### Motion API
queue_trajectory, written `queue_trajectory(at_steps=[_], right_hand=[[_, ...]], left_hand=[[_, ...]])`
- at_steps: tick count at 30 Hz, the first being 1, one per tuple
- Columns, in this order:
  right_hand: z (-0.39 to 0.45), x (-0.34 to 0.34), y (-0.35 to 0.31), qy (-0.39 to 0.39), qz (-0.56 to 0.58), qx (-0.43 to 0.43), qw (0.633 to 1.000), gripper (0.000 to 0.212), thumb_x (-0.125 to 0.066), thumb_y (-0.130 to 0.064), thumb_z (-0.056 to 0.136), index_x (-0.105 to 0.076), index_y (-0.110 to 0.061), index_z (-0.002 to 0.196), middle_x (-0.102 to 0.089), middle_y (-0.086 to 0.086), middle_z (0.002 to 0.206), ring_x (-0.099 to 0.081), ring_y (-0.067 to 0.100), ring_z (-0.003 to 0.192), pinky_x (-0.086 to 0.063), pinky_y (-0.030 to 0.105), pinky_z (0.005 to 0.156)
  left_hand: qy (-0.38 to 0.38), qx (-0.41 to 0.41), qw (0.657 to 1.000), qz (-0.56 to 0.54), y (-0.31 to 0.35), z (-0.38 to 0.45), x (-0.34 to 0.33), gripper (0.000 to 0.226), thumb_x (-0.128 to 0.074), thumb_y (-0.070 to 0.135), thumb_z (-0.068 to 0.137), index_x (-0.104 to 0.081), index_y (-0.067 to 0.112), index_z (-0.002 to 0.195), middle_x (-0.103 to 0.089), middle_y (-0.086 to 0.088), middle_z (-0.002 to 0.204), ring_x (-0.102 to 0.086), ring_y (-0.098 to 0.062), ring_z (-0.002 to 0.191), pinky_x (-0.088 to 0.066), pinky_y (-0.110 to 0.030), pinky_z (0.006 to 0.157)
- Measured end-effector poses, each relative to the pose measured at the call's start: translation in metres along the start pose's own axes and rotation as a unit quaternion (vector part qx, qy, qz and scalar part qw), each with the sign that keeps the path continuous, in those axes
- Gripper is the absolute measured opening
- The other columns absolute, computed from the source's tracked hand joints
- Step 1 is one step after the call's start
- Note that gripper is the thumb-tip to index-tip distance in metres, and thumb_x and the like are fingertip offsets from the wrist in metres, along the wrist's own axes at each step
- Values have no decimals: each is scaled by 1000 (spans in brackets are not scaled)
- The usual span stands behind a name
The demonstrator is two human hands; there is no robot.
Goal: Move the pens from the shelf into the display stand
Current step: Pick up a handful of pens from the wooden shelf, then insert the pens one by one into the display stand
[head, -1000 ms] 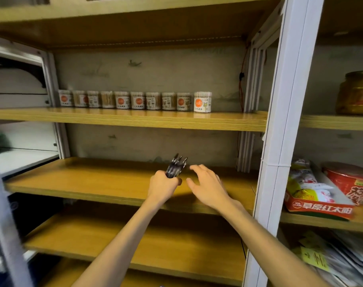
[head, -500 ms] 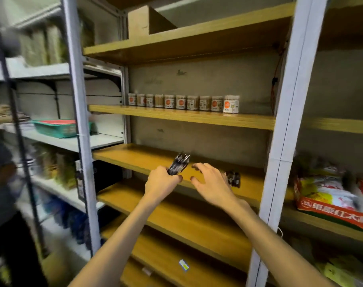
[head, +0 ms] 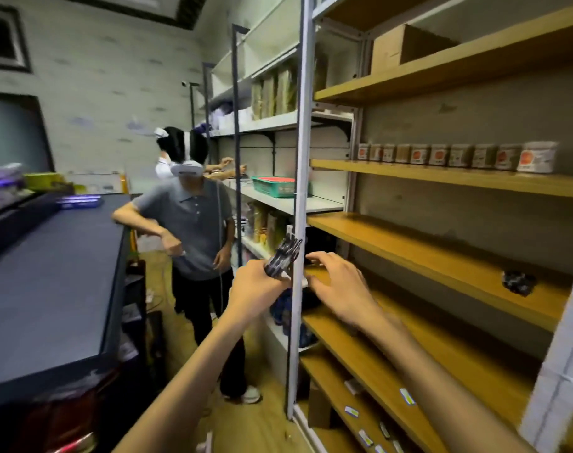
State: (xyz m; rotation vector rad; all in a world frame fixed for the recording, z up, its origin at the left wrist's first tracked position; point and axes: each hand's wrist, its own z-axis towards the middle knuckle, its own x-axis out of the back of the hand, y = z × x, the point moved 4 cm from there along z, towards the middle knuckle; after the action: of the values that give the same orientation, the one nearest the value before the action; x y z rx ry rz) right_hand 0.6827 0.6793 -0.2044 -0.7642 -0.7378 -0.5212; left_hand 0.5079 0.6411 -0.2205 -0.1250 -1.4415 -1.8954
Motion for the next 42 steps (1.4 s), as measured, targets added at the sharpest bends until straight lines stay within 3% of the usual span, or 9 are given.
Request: queue_trajectory(at_steps=[4, 9, 13, 21, 24, 28, 36, 40, 42], right_hand=[[-6, -36, -79, -29, 44, 67, 996, 39, -61, -32, 97, -56, -28, 136, -61, -3, 134, -55, 20, 125, -43, 34, 102], [-30, -81, -192, -59, 95, 131, 985, 39, -62, -31, 96, -58, -25, 135, -61, -2, 132, -56, 19, 125, -44, 39, 105], [-61, -120, -289, -75, 126, 160, 976, 39, -62, -30, 97, -58, -23, 135, -63, 0, 128, -58, 19, 123, -45, 42, 103], [-122, -192, -464, -103, 166, 189, 962, 38, -62, -34, 97, -58, -28, 134, -62, -8, 130, -58, 14, 122, -48, 42, 103], [-140, -214, -515, -105, 172, 195, 960, 37, -62, -35, 98, -57, -29, 134, -63, -9, 130, -58, 11, 120, -49, 38, 102], [-156, -237, -566, -116, 177, 200, 957, 36, -61, -36, 98, -58, -30, 133, -63, -9, 129, -58, 11, 119, -49, 38, 102], [-140, -264, -641, -120, 197, 229, 946, 37, -61, -34, 98, -58, -29, 134, -67, -8, 126, -60, 10, 119, -49, 39, 103], [-125, -275, -666, -113, 216, 234, 941, 36, -61, -33, 99, -60, -26, 134, -68, -7, 124, -61, 12, 116, -50, 38, 102], [-115, -280, -677, -114, 230, 237, 937, 34, -62, -31, 99, -63, -23, 132, -70, -8, 120, -62, 10, 114, -49, 37, 102]], left_hand=[[80, 18, 996, 26, -25, -43, 87, 14, -66, 41, 60, -57, 36, 50, -45, 10, 40, -40, -5, 43, -31, -28, 46], [153, 40, 987, 40, -58, -105, 197, 17, -65, 35, 61, -54, 30, 49, -43, 9, 40, -36, -6, 42, -27, -22, 41], [202, 68, 975, 58, -87, -163, 289, 23, -62, 37, 57, -49, 20, 49, -37, 5, 41, -32, -11, 45, -30, -31, 47], [237, 128, 961, 62, -150, -269, 457, 25, -69, 34, 62, -53, 18, 51, -48, 2, 47, -44, -16, 51, -36, -31, 53], [242, 139, 956, 84, -174, -295, 507, 30, -76, 24, 72, -59, 27, 47, -50, 8, 44, -47, -9, 47, -37, -28, 50], [246, 155, 952, 97, -203, -317, 560, 34, -77, 21, 77, -54, 20, 51, -58, 5, 54, -54, -14, 55, -39, -27, 52], [242, 157, 954, 79, -240, -313, 626, 26, -79, 23, 73, -62, 20, 54, -59, 16, 49, -51, 2, 44, -36, -14, 40], [232, 150, 958, 77, -249, -302, 644, 27, -78, 24, 72, -67, 43, 57, -61, 17, 50, -53, 3, 44, -37, -14, 39], [230, 153, 958, 74, -258, -294, 653, 30, -77, 24, 72, -66, 47, 56, -59, 17, 47, -52, 2, 40, -35, -14, 37]])
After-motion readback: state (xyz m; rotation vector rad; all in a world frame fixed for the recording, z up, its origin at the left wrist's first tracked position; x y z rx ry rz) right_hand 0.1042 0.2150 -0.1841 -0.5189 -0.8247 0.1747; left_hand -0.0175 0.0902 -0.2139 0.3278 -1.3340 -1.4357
